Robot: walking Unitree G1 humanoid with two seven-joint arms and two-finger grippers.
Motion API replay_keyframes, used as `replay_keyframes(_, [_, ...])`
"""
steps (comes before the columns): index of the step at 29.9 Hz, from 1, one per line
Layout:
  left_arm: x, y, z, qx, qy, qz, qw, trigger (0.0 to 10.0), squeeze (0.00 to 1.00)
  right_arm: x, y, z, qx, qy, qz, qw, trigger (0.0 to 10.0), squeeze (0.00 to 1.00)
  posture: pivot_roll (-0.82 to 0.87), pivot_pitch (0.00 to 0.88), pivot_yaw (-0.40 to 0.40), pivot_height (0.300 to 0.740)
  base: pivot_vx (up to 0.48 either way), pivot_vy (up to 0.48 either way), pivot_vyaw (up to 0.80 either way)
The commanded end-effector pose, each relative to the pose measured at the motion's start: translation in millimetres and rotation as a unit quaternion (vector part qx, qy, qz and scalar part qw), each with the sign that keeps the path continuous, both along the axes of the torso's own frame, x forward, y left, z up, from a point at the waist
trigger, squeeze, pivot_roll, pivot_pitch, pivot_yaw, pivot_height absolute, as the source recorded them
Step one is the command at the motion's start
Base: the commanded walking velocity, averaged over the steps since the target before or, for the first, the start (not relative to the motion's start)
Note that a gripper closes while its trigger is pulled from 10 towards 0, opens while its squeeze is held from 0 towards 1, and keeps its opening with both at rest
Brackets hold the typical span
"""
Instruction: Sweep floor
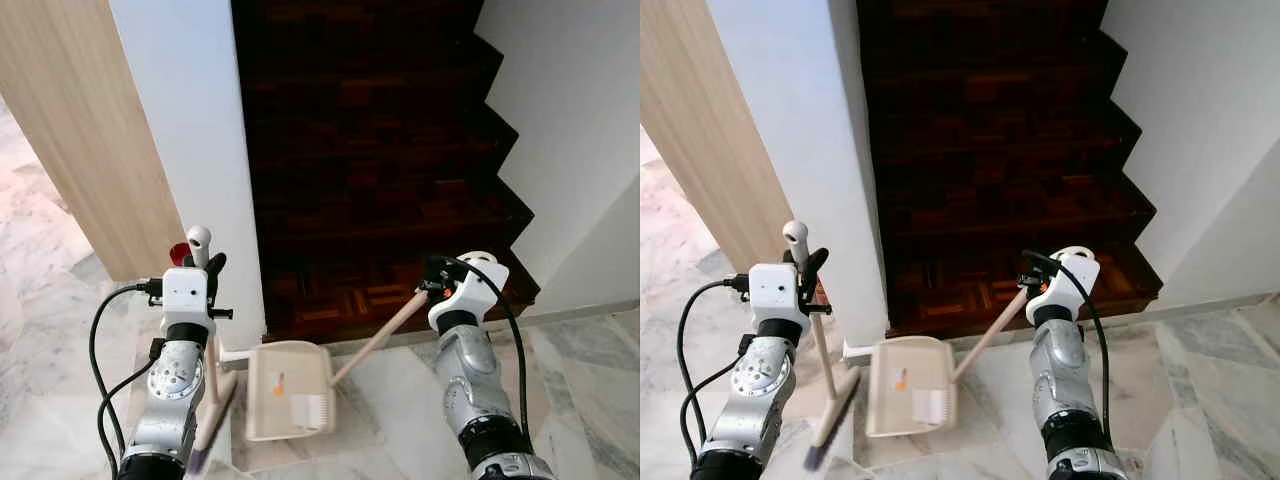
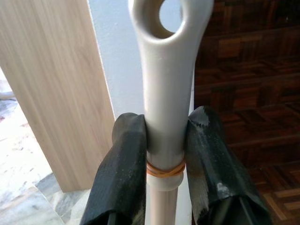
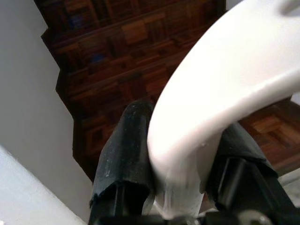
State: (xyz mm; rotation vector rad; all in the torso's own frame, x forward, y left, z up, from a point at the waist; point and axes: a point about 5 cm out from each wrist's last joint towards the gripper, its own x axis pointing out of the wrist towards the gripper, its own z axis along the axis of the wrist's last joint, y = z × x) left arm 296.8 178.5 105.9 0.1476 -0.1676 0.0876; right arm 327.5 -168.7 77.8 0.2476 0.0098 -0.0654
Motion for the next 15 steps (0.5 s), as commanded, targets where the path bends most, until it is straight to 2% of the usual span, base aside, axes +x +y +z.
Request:
replay_keyframes(1, [3.0, -1.6, 14.1, 0.0, -0.035, -0.002, 0.999, 10.0, 0.0, 4.0, 0.8, 6.6, 0.011, -0.012, -0.003, 1.0, 10.0, 0.0, 0.05, 0.0, -0.05, 0.74, 0.0, 0.0, 0.0])
replay_keyframes(15, [3.1, -3.8, 13.3, -0.012, -0.034, 0.0, 0.999, 10.0, 0.0, 4.7, -0.7, 7.4, 0.019, -0.014, -0.004, 1.0, 10.0, 0.0, 0.05, 0.0, -0.055, 0.74, 0.0, 0.0, 0.0])
